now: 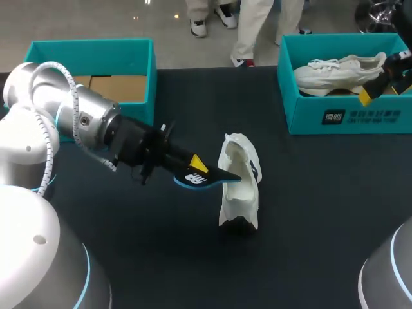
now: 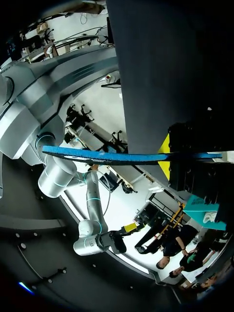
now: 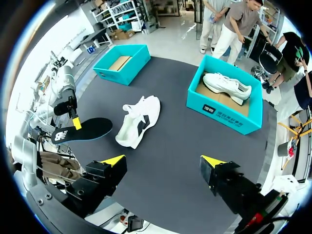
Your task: Take the shoe out of the shoebox, open the shoe tongue, remove and reinsert the insole, then place the shoe into the shoebox
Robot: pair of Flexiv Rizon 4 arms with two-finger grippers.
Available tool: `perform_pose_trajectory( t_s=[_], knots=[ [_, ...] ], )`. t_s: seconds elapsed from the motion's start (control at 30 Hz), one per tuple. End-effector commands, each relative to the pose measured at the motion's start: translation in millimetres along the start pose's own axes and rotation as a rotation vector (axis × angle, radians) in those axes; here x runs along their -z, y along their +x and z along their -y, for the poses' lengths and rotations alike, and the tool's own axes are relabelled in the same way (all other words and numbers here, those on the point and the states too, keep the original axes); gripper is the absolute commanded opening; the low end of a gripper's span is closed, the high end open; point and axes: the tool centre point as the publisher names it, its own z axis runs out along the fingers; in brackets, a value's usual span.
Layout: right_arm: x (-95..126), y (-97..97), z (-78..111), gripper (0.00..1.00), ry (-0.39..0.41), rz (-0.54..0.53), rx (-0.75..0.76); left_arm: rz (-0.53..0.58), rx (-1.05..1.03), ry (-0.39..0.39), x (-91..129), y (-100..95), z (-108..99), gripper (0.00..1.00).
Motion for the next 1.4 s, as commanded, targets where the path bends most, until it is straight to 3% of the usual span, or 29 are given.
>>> perform_pose_trajectory(
  t_s=[0.03, 0.63, 0.9, 1.4],
  knots=[
    [0, -0.1, -2.7, 1.00, 0.006, -0.001, -0.002, 0.033, 0.007, -0.005, -8, 4.2, -8, 0.00],
    [0, -0.1, -2.7, 1.00, 0.006, -0.001, -0.002, 0.077, 0.026, -0.005, -19, 6.1, -27, 0.00],
    [0, -0.1, -2.7, 1.00, 0.006, -0.001, -0.002, 0.153, 0.018, -0.006, -26, 9.7, -47, 0.00],
    [0, -0.1, -2.7, 1.00, 0.006, -0.001, -0.002, 0.143, 0.005, -0.036, -43, 16.0, -71, 0.00]
  ],
)
